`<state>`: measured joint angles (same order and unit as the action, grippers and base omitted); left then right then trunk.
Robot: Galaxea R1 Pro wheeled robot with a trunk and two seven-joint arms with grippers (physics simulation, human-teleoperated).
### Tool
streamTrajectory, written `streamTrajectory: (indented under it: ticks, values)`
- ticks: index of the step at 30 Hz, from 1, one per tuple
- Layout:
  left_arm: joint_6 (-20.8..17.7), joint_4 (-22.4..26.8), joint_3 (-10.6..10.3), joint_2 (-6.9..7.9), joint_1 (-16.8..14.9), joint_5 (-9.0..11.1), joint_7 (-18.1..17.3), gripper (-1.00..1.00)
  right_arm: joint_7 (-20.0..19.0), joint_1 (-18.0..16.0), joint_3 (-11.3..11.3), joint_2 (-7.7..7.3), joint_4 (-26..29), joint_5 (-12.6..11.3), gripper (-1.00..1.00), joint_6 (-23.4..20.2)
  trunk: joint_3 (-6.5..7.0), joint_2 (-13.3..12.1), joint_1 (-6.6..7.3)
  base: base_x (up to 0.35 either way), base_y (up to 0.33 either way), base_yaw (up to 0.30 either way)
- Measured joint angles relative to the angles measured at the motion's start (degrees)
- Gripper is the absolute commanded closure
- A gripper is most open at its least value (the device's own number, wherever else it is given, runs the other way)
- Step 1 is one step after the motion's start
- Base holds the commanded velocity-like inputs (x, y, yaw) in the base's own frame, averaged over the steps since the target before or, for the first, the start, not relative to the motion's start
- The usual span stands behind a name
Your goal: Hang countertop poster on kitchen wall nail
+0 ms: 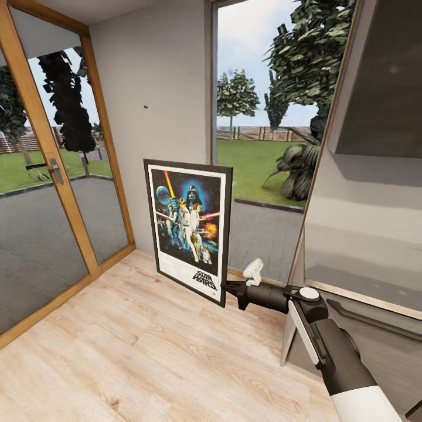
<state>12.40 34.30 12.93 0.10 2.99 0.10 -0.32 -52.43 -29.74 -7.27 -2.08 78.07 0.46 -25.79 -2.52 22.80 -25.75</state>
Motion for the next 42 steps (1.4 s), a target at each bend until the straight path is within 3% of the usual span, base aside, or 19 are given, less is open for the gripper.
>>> streamTrajectory:
  ticks: [14,42]
  values:
    - [0.0,0.0,0.0,0.0,0.0,0.0,0.0,-1.0,0.0,0.0,0.0,-0.01,0.0,0.0,1.0,0.0,0.0,0.0,0.02,0.054,0.042,0.0]
    - [0.0,0.0,0.0,-0.01,0.0,0.0,0.0,-1.0,0.0,0.0,0.0,-0.01,-0.1,0.0,1.0,0.1,0.0,0.0,0.02,0.21,0.233,0.0]
